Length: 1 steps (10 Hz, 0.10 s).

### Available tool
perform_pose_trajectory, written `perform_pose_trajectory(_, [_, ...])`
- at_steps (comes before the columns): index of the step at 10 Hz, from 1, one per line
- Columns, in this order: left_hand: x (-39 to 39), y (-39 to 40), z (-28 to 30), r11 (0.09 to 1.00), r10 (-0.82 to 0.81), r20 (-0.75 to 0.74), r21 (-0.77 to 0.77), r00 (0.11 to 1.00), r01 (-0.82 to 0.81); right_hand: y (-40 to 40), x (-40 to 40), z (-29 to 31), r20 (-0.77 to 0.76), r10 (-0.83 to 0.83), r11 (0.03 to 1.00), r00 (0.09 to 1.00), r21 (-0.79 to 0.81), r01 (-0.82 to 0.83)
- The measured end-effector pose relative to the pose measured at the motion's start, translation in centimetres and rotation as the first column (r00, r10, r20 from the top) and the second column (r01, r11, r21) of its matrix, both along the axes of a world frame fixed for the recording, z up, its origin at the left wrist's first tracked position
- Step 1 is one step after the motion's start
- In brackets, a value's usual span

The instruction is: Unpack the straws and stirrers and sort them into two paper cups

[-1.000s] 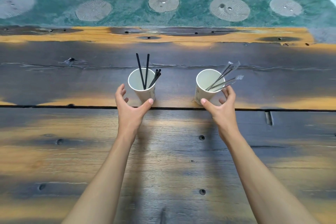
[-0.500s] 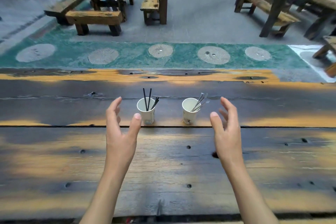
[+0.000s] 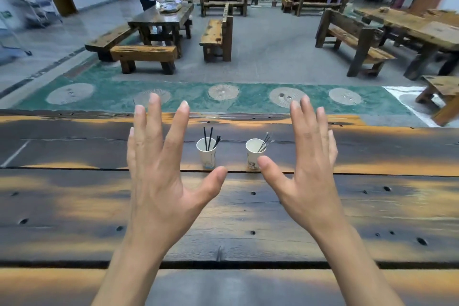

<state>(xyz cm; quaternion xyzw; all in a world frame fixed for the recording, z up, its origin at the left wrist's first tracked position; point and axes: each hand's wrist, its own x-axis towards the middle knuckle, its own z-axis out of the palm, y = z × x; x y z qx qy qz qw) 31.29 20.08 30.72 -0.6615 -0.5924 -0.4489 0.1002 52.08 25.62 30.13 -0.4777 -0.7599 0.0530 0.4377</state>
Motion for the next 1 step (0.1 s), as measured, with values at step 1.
perform_pose_trajectory(1, [0.75,-1.10,0.42,1.000,-0.016,0.021,-0.020,1.000,0.016,-1.10,0.06,0.35,-0.024,0.015,1.000,1.000,-0.013,-0.015])
